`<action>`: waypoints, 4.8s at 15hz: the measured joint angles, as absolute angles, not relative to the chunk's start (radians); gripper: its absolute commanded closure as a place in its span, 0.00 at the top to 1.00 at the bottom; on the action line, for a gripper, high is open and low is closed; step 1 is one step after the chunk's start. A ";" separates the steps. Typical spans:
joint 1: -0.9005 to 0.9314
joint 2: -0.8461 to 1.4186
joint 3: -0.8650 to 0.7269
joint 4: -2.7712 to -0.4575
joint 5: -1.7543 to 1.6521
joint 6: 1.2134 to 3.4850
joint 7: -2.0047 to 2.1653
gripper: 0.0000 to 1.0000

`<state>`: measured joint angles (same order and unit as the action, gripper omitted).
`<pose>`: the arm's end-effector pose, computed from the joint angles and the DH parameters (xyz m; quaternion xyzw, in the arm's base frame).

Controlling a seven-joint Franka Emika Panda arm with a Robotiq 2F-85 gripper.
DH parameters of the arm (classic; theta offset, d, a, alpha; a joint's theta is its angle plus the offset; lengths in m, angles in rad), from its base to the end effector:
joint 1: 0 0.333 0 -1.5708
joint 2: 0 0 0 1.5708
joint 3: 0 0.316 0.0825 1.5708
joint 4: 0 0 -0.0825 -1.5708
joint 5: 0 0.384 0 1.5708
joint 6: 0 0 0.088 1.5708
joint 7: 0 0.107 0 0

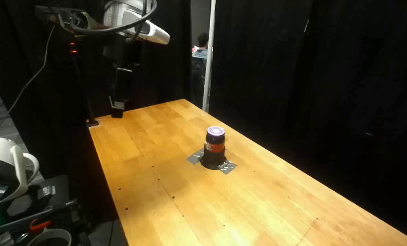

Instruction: Put a rubber band on the bottom of the cup

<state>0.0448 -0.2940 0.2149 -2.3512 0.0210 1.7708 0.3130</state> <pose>0.4052 0.1114 0.4223 0.9884 -0.0389 -0.1342 0.0604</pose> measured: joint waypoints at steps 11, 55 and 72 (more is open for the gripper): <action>0.047 -0.256 0.209 -2.334 0.021 1.821 0.314 1.00; 0.157 1.027 0.037 -0.884 -0.087 1.505 0.054 1.00; 0.153 0.832 0.062 -1.243 -0.086 1.696 0.053 1.00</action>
